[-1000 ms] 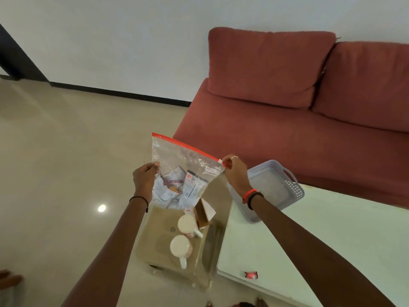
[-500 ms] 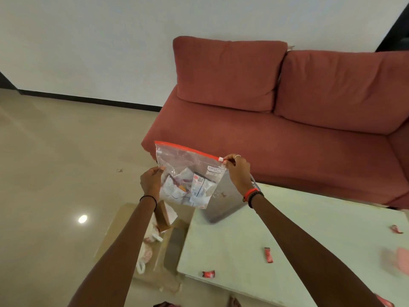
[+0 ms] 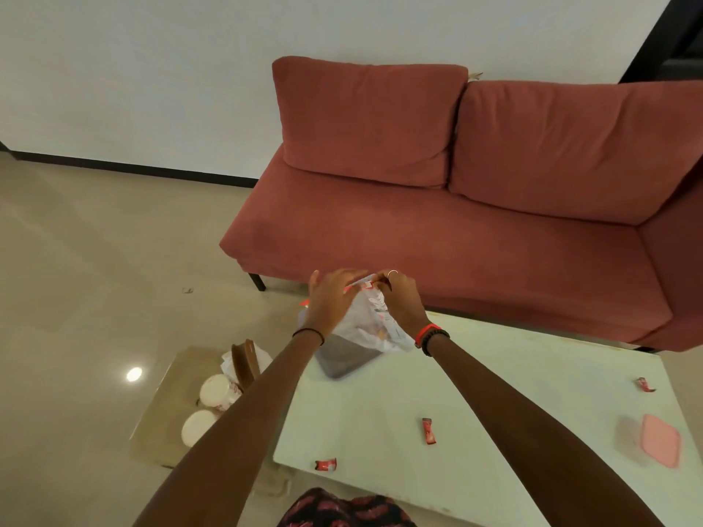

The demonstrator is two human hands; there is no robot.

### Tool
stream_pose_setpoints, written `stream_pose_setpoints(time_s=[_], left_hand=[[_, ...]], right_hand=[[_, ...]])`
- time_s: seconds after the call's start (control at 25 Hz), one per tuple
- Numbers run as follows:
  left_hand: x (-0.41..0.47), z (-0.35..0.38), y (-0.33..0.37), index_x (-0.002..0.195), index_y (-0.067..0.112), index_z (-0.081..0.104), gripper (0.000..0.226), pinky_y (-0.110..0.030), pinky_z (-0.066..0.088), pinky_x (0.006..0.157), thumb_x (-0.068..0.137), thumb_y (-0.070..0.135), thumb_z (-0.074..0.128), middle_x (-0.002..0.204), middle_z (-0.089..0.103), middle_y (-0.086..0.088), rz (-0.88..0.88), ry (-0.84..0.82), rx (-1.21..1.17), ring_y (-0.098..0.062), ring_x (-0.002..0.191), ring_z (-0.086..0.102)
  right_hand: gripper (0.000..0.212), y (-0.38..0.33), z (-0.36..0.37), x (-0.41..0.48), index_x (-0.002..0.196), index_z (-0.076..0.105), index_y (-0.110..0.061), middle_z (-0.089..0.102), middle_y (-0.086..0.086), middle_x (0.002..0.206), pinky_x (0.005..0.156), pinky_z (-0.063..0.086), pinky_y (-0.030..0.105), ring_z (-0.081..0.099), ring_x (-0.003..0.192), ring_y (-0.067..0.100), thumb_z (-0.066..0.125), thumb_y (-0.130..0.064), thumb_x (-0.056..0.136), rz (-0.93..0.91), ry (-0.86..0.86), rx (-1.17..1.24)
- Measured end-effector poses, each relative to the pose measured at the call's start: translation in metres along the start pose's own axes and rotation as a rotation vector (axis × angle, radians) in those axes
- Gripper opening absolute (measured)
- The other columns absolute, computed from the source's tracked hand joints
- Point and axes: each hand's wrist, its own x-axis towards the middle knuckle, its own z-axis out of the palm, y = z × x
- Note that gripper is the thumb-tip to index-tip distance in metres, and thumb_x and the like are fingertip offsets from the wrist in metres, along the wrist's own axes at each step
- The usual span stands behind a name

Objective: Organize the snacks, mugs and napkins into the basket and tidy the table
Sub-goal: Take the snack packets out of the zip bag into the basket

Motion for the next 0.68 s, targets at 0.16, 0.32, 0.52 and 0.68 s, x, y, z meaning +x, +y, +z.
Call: stream_pose_setpoints(time_s=[0.16,0.32,0.52,0.68], left_hand=[[0.009,0.012,0.045,0.109,0.022,0.065,0.03,-0.046,0.008,0.113,0.094,0.039,0.046,0.109,0.068,0.003,0.033,-0.087,0.077,-0.016,0.107,0.059],[0.014,0.017,0.059,0.096,0.024,0.069,0.025,-0.043,0.018,0.107,0.087,0.043,0.054,0.099,0.071,0.007,0.045,-0.118,0.173,-0.016,0.103,0.058],[0.0,0.014,0.056,0.086,0.023,0.067,0.021,-0.039,0.025,0.098,0.079,0.041,0.059,0.087,0.07,0.005,-0.02,-0.054,0.183,-0.017,0.091,0.058],[-0.018,0.006,0.04,0.083,0.02,0.066,0.016,-0.038,0.03,0.095,0.075,0.031,0.058,0.086,0.069,0.001,-0.091,-0.038,0.192,-0.021,0.089,0.058]], right_hand=[[0.026,0.02,-0.021,-0.001,0.1,0.068,-0.001,0.07,0.011,0.102,0.078,0.051,0.023,0.065,0.092,0.02,0.044,0.002,0.091,-0.024,-0.01,-0.078],[0.023,0.026,-0.031,-0.01,0.095,0.067,0.002,0.066,0.006,0.097,0.064,0.037,0.005,0.056,0.085,0.011,0.044,0.003,0.091,-0.009,-0.01,-0.059],[0.019,0.031,-0.031,-0.01,0.087,0.063,0.0,0.066,0.014,0.094,0.07,0.041,0.021,0.056,0.083,0.017,0.045,0.002,0.089,0.024,0.044,-0.008],[0.019,0.028,-0.041,-0.005,0.087,0.062,0.002,0.064,0.015,0.094,0.066,0.039,0.014,0.054,0.083,0.017,0.043,0.004,0.089,0.032,0.052,-0.008]])
